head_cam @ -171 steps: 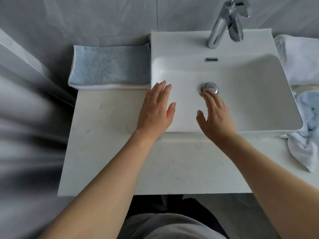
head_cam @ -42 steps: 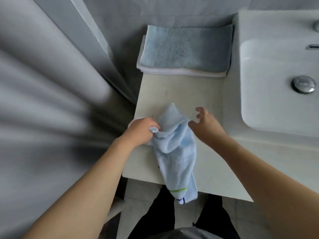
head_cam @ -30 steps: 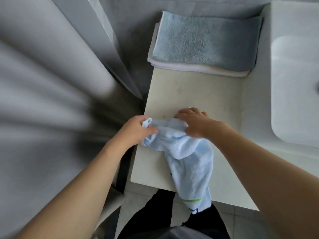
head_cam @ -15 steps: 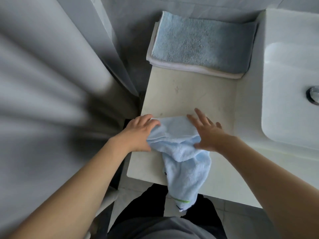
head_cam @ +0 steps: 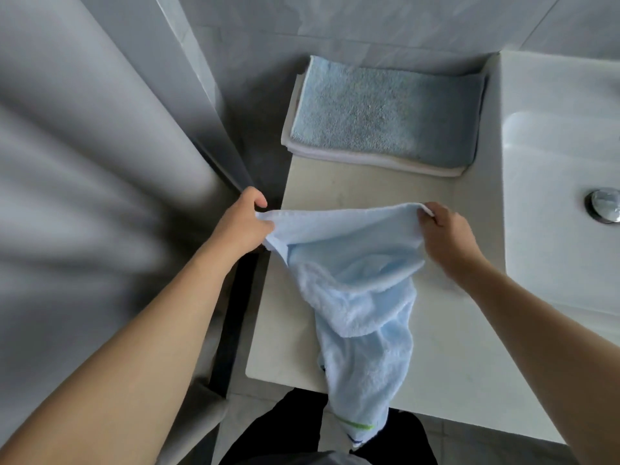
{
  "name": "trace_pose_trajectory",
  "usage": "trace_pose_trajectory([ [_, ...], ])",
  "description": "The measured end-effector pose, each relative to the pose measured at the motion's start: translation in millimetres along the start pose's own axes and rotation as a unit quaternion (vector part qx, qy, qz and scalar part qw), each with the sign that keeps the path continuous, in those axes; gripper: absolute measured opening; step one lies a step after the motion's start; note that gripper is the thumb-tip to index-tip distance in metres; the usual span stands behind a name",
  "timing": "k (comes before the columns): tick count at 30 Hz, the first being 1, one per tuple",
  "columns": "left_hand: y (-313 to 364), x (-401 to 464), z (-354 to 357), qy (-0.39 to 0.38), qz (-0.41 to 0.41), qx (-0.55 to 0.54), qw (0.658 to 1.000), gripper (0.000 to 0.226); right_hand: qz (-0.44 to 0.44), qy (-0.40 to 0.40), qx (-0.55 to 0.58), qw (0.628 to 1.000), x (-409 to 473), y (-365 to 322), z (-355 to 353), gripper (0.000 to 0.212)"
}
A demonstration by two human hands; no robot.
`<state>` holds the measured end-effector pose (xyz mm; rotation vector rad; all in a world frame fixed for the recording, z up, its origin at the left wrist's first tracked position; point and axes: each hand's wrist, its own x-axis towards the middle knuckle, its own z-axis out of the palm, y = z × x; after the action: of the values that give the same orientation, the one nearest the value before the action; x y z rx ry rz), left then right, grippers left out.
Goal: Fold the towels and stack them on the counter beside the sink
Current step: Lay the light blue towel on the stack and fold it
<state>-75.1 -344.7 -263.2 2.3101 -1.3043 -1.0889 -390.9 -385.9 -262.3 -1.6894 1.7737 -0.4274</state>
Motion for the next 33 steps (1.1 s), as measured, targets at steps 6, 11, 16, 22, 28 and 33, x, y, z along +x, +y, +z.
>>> trace_pose_trajectory([
  [6, 40, 28, 5, 0.042, -0.074, -0.37, 0.925, 0.005, 0.037, 0.149, -0.041, 0.987, 39, -20, -34, 0.027],
  [11, 111, 91, -9, 0.128, 0.018, -0.361, 0.923, 0.012, 0.18, 0.212, 0.077, 0.957, 118, -45, -57, 0.034],
  [16, 182, 173, -23, 0.202, 0.096, -0.266, 0.938, 0.022, 0.165, 0.243, 0.022, 0.956, 181, -67, -71, 0.041],
  [22, 186, 247, 7, 0.23, 0.161, -0.013, 0.96, 0.029, 0.034, 0.264, -0.13, 0.955, 233, -41, -65, 0.034],
  [28, 161, 263, 47, 0.327, 0.227, 0.129, 0.908, 0.029, 0.056, 0.256, -0.227, 0.938, 261, -13, -19, 0.039],
  [33, 159, 269, 55, 0.393, 0.255, 0.119, 0.876, 0.021, 0.021, 0.326, -0.152, 0.933, 249, -32, 11, 0.052],
])
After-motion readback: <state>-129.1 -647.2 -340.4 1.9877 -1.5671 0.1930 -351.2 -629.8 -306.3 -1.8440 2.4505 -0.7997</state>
